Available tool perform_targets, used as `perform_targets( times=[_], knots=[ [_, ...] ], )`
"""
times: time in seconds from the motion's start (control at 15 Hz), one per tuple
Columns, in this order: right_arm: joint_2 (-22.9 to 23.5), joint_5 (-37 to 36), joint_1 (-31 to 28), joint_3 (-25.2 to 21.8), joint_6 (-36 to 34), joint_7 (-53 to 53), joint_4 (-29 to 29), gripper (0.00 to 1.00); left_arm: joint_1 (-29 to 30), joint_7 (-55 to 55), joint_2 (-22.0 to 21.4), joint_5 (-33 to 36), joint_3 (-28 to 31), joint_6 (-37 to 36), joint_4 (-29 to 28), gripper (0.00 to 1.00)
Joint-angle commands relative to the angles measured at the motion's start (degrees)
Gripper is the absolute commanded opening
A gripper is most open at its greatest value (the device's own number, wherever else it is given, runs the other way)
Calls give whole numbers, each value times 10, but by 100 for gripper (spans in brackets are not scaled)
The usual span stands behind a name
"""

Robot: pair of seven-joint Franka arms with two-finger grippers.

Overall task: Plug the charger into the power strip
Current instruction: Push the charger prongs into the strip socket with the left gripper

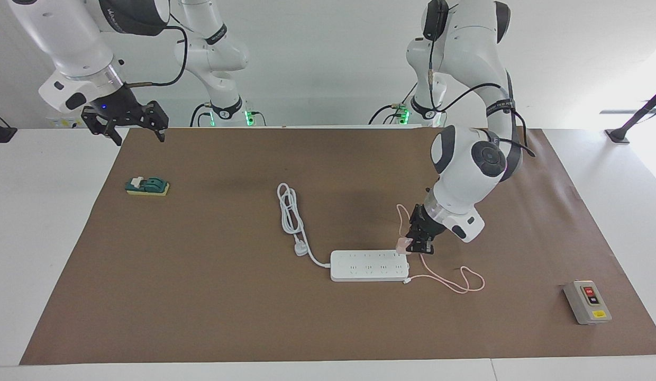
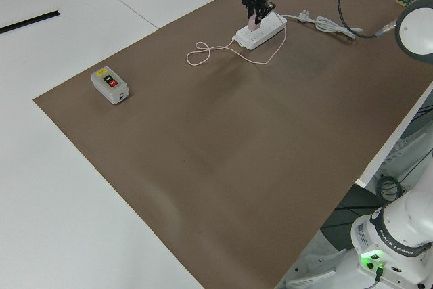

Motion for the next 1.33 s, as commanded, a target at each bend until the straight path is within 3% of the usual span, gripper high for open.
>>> perform_targets(
  times=[0.0, 1.26],
  knots=[
    [-10, -8, -6, 6, 0, -7, -8, 100, 3, 10, -1, -11, 1, 26, -17, 0],
    [-10, -8, -6, 6, 1, -7, -8, 100, -5, 31, 23, -9, 1, 27, -17, 0]
  ],
)
